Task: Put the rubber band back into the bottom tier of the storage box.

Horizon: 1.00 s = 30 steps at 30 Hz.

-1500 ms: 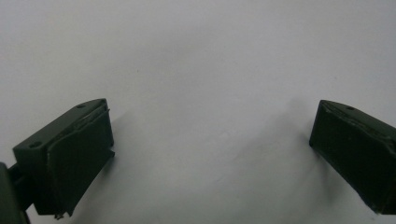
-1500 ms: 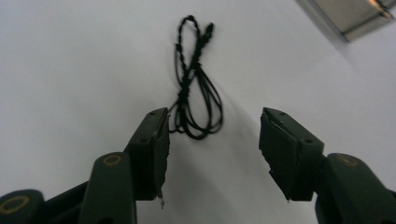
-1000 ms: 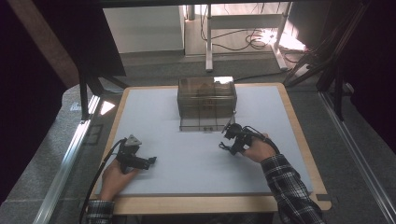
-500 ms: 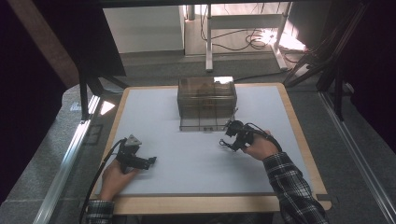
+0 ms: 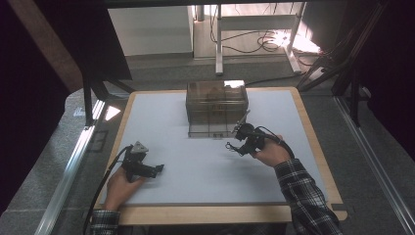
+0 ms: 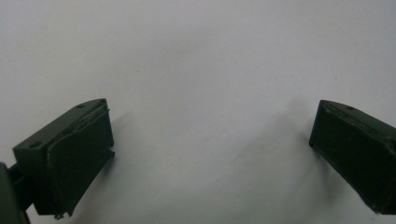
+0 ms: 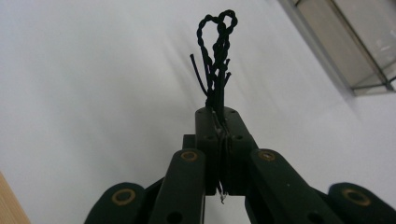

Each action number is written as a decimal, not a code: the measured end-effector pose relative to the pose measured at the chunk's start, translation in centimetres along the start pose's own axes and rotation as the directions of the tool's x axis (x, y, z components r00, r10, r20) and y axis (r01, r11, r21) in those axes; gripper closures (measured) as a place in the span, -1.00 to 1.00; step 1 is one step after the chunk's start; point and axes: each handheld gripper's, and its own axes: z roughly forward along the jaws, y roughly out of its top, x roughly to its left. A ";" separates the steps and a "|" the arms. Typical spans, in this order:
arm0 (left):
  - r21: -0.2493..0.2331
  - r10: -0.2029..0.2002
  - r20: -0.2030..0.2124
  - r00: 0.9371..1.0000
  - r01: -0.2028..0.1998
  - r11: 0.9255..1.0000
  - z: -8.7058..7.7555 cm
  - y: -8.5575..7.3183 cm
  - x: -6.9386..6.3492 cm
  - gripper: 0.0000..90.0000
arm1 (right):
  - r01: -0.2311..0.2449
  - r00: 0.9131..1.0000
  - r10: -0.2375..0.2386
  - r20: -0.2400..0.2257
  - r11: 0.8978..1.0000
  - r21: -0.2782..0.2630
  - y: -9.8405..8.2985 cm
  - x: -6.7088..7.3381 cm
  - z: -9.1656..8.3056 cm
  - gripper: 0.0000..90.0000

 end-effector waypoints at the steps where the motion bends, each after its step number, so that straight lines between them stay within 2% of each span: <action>1: 0.000 0.000 0.000 1.000 0.000 1.000 0.0 0.0 0.0 -1.00 | -0.004 1.000 0.004 0.001 1.000 -0.012 0.1 0.0 -0.1 0.90; 10: 0.000 0.000 0.000 1.000 0.000 1.000 0.0 0.0 0.0 -1.00 | -0.008 1.000 0.007 -0.006 0.995 -0.101 0.3 0.1 0.0 0.90; 30: 0.000 0.000 0.000 1.000 0.000 1.000 0.0 0.0 0.0 -1.00 | -0.023 1.000 0.025 0.006 0.977 -0.211 1.3 0.6 0.6 0.90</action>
